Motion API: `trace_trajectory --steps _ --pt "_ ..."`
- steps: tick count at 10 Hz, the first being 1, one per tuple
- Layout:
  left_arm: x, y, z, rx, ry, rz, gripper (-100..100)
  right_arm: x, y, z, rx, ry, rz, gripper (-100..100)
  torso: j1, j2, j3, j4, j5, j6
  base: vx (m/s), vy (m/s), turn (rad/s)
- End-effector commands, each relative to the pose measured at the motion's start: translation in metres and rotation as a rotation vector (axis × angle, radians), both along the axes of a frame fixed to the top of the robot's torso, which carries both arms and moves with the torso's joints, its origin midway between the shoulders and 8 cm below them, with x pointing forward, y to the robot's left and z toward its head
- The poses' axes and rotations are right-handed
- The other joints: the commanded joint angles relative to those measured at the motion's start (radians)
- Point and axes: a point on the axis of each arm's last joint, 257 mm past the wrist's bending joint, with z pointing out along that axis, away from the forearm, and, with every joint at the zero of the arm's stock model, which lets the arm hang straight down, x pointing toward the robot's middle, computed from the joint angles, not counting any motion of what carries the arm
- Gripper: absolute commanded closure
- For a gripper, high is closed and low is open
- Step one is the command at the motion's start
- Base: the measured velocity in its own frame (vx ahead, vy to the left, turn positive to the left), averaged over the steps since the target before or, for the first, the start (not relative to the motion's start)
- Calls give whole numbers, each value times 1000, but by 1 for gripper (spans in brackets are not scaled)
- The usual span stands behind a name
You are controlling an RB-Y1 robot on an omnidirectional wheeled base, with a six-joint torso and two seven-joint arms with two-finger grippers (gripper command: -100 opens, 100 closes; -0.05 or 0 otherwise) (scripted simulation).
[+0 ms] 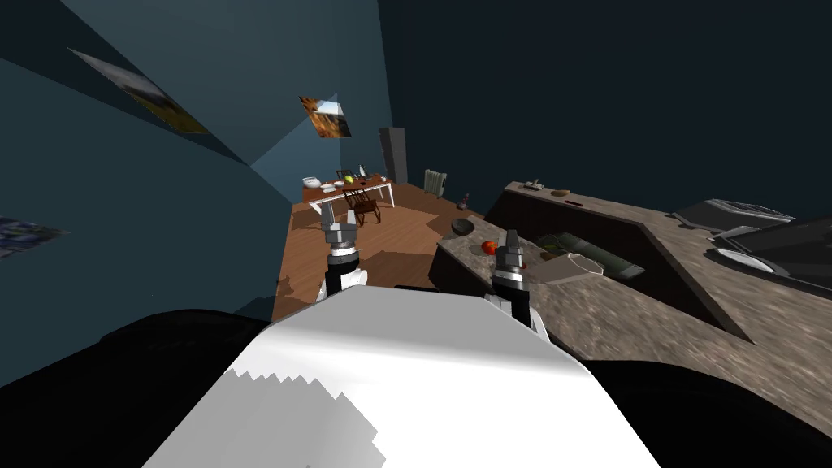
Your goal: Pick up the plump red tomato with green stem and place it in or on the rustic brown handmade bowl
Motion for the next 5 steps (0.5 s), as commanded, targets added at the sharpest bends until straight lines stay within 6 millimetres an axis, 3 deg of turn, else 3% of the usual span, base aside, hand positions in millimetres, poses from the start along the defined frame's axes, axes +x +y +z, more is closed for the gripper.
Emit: trace_trajectory --steps 1,4,5 --pt "0 0 0 0 0 0 0 -7 -18 -27 -81 102 -61 -100 0 0 0 0 0 0 -47 126 69" --pt "0 0 0 0 0 0 0 -30 -62 -83 -247 317 -177 -100 0 -1 0 0 0 0 -28 116 90" --pt "0 0 0 0 0 0 0 -32 -63 -86 -255 326 -182 -100 0 -1 0 0 0 0 -10 79 25"
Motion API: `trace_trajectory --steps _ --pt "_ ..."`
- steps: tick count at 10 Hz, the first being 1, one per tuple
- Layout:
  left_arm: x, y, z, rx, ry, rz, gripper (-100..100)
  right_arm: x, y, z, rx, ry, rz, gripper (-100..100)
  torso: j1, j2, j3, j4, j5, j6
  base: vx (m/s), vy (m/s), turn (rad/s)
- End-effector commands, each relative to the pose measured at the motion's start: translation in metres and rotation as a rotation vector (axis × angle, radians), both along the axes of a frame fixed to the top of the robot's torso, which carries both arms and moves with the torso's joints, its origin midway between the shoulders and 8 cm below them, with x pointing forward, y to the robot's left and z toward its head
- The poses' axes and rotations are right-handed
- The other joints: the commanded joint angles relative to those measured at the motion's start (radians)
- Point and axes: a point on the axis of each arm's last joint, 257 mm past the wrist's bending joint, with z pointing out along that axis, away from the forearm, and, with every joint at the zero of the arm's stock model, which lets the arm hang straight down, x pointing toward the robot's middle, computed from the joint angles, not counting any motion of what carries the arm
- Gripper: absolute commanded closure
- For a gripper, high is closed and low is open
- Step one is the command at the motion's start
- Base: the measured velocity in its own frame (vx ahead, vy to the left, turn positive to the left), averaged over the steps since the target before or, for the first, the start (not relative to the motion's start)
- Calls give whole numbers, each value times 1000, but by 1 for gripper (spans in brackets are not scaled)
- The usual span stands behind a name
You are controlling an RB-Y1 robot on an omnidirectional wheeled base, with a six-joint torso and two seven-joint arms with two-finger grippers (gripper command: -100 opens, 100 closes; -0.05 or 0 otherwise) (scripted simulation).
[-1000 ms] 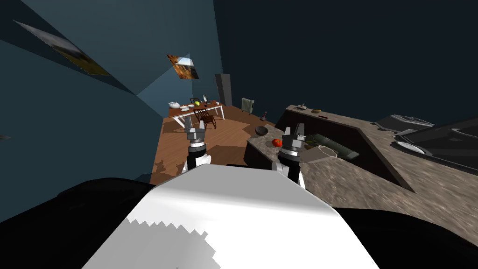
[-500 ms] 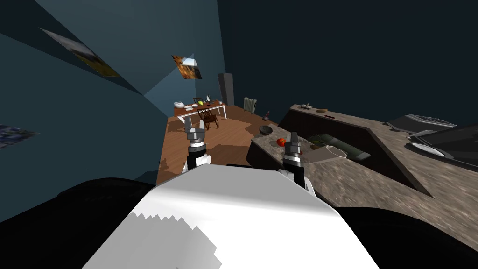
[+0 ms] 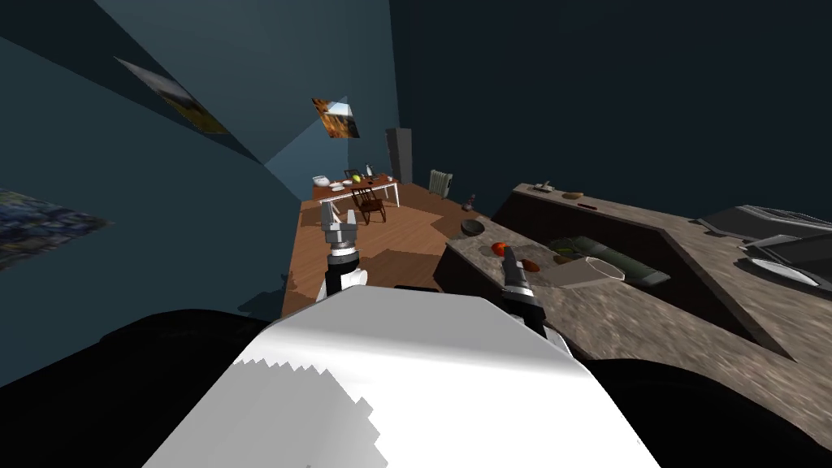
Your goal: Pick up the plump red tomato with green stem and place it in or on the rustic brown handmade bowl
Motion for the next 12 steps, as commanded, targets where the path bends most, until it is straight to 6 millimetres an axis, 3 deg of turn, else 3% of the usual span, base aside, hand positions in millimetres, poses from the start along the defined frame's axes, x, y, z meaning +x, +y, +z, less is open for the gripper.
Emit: trace_trajectory --steps 1,2,4,5,8,9,11,12 --pt "0 0 0 0 0 0 0 -16 -21 -24 -78 98 -48 -100 0 0 0 0 0 0 -7 73 71" --pt "0 0 0 0 0 0 0 -16 -21 -24 -78 98 -48 -100 -1 0 0 0 0 0 -7 47 32" --pt "0 0 0 0 0 0 0 -42 -54 -57 -211 254 -116 -100 -2 0 0 0 -1 0 -5 71 114" --pt "0 0 0 0 0 0 0 -45 -55 -59 -212 261 -118 -100 -1 -1 0 0 0 0 4 69 41" --pt "0 0 0 0 0 0 0 -96 -107 -100 -413 504 -201 -100 -1 -1 0 0 0 0 3 72 148" --pt "0 0 0 0 0 0 0 -99 -107 -101 -428 513 -202 -100 -1 -1 -1 0 0 0 15 72 53" --pt "0 0 0 0 0 0 0 -138 -141 -121 -559 675 -242 -100 -1 -2 -1 0 0 0 19 71 142" --pt "0 0 0 0 0 0 0 -138 -141 -121 -575 679 -241 -100 -2 -2 -1 0 0 -1 17 43 84"
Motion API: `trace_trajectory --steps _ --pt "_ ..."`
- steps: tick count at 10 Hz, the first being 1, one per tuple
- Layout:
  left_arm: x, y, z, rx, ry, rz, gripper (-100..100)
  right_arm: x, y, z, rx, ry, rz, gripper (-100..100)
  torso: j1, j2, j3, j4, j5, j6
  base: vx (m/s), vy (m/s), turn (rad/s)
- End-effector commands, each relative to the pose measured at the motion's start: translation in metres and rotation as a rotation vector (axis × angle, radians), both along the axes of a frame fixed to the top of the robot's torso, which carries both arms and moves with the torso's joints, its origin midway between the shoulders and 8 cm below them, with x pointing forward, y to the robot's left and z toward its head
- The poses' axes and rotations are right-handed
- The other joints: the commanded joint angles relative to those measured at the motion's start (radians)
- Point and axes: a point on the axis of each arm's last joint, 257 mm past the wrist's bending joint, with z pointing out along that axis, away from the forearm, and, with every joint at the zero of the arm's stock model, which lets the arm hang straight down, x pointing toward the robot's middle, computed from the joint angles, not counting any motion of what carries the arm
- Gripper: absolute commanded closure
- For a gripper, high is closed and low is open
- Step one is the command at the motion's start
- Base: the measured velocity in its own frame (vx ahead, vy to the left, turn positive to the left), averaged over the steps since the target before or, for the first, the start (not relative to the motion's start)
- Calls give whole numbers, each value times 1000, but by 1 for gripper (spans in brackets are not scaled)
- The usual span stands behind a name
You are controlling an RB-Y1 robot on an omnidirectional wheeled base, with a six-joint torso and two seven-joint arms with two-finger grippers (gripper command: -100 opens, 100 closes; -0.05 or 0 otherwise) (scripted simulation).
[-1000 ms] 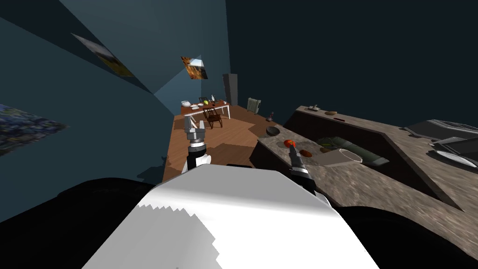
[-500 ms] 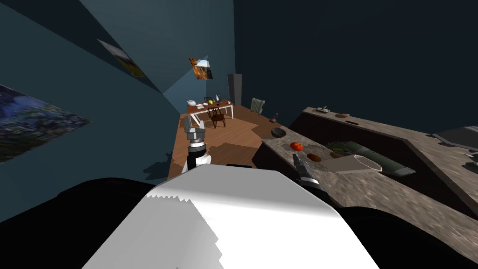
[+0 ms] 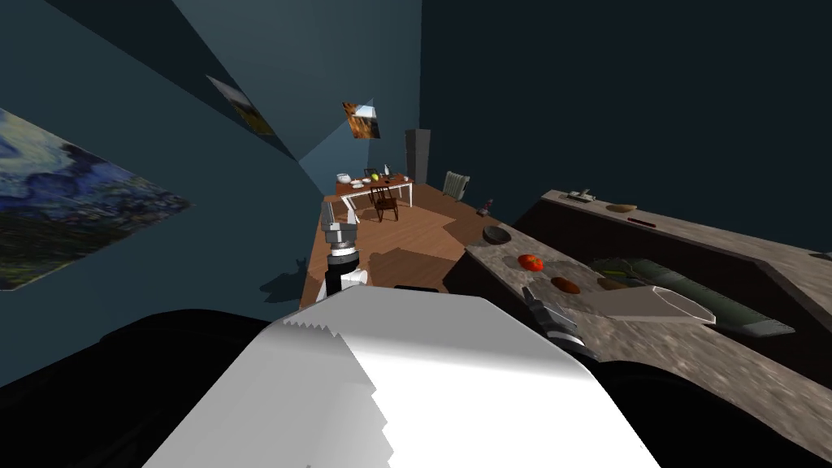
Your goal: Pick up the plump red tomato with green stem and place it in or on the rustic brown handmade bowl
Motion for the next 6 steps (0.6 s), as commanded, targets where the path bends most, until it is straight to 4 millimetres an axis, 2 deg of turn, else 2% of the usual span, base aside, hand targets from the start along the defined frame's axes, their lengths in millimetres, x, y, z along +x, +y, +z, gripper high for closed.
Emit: trace_trajectory --steps 1,2,4,5,6 --pt "0 0 0 0 0 0 0 -25 -16 -8 -82 101 -15 -100 0 0 0 0 0 0 17 41 147" --pt "0 0 0 0 0 0 0 -25 -16 -8 -87 103 -13 -100 -1 0 0 0 0 -1 15 22 51" --pt "0 0 0 0 0 0 0 -65 -47 -17 -209 264 -36 -100 -1 0 0 0 0 0 28 37 162" --pt "0 0 0 0 0 0 0 -65 -47 -17 -219 270 -32 -100 -1 -1 -1 0 0 -1 29 26 81" --pt "0 0 0 0 0 0 0 -83 -61 -19 -281 350 -37 -100 -1 -1 0 0 0 0 33 16 110"
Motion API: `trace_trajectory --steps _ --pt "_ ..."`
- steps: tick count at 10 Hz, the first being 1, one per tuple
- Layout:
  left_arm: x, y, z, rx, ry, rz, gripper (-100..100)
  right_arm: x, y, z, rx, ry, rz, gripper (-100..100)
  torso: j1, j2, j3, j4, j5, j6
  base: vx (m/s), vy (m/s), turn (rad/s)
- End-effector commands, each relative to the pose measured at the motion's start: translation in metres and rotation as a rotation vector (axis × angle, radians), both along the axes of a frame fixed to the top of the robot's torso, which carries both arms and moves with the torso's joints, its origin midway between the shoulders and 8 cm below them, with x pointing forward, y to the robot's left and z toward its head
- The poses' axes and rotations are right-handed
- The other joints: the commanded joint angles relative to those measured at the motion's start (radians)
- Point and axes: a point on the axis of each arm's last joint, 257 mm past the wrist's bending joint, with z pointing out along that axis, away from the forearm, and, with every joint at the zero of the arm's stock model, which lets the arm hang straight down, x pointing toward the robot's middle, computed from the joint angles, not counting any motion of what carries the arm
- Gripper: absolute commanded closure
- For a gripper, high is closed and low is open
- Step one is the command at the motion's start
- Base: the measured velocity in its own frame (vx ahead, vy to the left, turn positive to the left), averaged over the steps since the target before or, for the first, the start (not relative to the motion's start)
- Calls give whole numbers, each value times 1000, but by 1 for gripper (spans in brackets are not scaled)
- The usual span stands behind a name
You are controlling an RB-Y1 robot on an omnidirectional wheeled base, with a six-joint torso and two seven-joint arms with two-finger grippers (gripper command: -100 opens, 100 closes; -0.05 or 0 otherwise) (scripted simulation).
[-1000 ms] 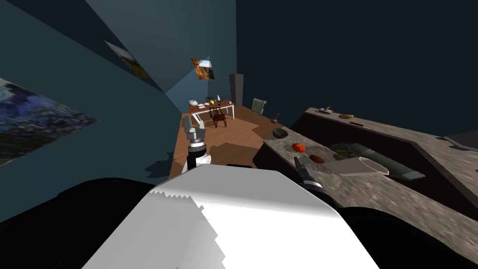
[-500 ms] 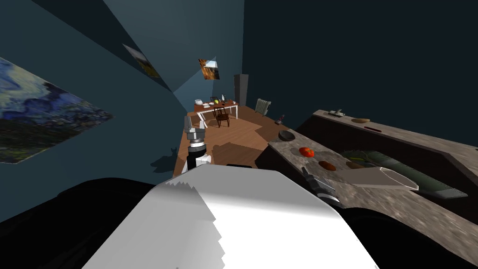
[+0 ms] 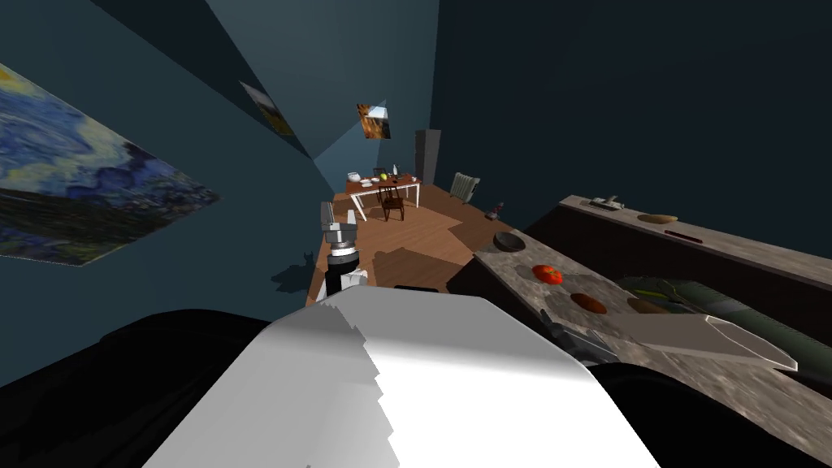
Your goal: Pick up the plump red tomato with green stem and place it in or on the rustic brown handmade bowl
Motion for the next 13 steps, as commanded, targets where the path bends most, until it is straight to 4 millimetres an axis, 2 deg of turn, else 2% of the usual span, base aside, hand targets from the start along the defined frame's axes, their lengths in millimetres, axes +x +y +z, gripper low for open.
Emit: trace_trajectory --steps 1,2,4,5,8,9,13 --pt "0 0 0 0 0 0 0 -27 -20 0 -87 116 -6 -100 0 0 0 0 0 0 43 16 226" --pt "0 0 0 0 0 0 0 -27 -20 0 -95 122 -1 -100 -1 -1 0 0 0 0 35 1 89" --pt "0 0 0 0 0 0 0 -59 -44 0 -201 267 1 -100 0 0 0 0 0 0 45 7 164" --pt "0 0 0 0 0 0 0 -59 -44 0 -205 270 3 -100 -1 -1 -1 0 0 0 40 -5 86" --pt "0 0 0 0 0 0 0 -97 -71 3 -337 460 22 -100 -3 -2 -1 0 -1 0 53 -23 198" --pt "0 0 0 0 0 0 0 -97 -71 3 -343 465 26 -100 -3 -2 -1 -1 -1 0 47 -30 76" --pt "0 0 0 0 0 0 0 -128 -93 4 -473 665 80 -100 -5 -1 -1 0 -1 0 44 -54 182"
